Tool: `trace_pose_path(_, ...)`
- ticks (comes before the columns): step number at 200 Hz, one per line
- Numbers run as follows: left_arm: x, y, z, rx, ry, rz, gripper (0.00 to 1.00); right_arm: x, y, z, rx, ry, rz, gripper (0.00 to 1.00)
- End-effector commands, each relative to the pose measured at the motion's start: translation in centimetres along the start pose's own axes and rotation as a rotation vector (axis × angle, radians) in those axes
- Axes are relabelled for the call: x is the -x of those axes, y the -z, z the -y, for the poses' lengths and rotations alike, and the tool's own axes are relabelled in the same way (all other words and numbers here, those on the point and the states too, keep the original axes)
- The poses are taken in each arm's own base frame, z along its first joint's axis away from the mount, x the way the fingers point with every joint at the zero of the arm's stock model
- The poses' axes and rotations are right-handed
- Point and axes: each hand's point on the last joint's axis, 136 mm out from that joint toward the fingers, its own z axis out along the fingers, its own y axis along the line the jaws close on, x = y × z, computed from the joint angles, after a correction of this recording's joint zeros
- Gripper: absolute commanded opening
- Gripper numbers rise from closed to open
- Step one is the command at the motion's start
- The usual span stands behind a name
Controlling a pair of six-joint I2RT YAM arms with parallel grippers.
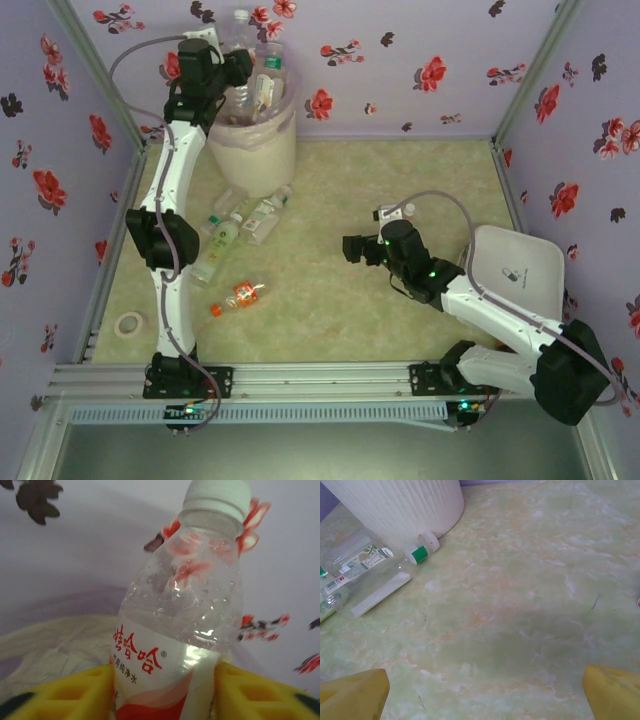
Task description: Put the plastic bottles in the bin
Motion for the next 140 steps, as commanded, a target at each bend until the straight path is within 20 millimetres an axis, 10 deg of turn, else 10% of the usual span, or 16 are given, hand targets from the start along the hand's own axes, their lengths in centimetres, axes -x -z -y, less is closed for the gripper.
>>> trace_pose_path(1, 1.0, 1.2, 0.9, -0.015, -0.068, 0.001, 0.65, 0.1, -0.2, 0.1, -0.019, -0.003, 0.003, 0.99)
trace_pose_path(87, 5.1, 6.5, 3.1, -0.024, -0.177, 0.017, 0.81, -0.1, -1.1, -0.6, 0.008, -0.012, -0.004, 0.99)
trace_pose_path(140, 0.6, 12.8, 1.2, 0.070, -0.236, -0.184, 0.87, 0.0, -1.6, 0.2, -0.047, -0.012, -0.005, 0.99)
